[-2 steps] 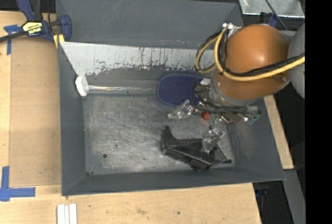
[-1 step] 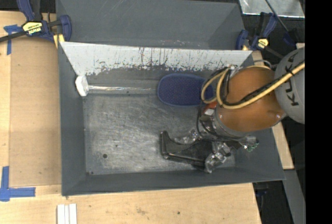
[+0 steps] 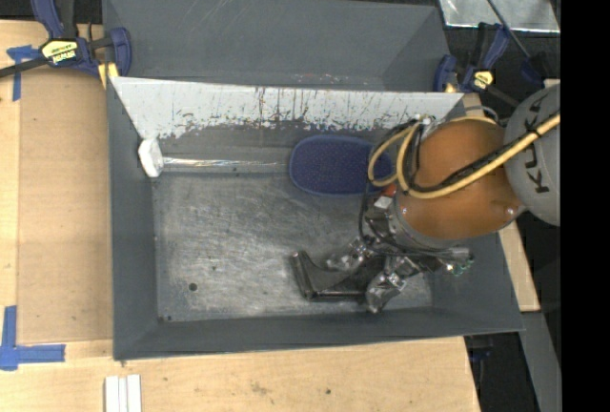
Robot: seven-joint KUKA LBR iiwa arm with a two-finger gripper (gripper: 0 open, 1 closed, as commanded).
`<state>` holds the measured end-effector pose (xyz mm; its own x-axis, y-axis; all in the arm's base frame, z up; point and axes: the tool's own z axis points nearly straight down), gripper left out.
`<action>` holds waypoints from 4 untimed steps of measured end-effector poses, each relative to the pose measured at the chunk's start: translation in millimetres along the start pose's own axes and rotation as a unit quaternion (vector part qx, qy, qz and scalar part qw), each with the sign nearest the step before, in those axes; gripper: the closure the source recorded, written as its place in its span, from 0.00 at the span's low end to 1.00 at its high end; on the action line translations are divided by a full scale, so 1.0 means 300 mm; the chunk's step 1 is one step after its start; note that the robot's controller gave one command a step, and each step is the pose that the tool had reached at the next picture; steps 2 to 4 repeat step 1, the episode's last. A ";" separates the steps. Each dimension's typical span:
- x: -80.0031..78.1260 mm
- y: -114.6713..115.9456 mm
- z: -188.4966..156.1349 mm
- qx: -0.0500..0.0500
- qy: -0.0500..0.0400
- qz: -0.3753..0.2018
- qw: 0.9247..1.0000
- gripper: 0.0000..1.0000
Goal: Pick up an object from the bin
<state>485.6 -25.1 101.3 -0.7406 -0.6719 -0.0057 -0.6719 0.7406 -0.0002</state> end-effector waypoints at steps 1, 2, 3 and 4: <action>-0.021 -0.006 -0.533 0.002 0.001 -0.052 0.999 1.00; -0.021 -0.006 -0.533 0.002 0.001 -0.052 0.999 1.00; -0.021 -0.006 -0.533 0.002 0.001 -0.052 0.999 1.00; -0.021 -0.006 -0.533 0.002 0.001 -0.052 0.999 1.00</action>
Offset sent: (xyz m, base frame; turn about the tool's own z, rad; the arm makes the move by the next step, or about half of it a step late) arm 0.0044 0.0025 0.1576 -0.1059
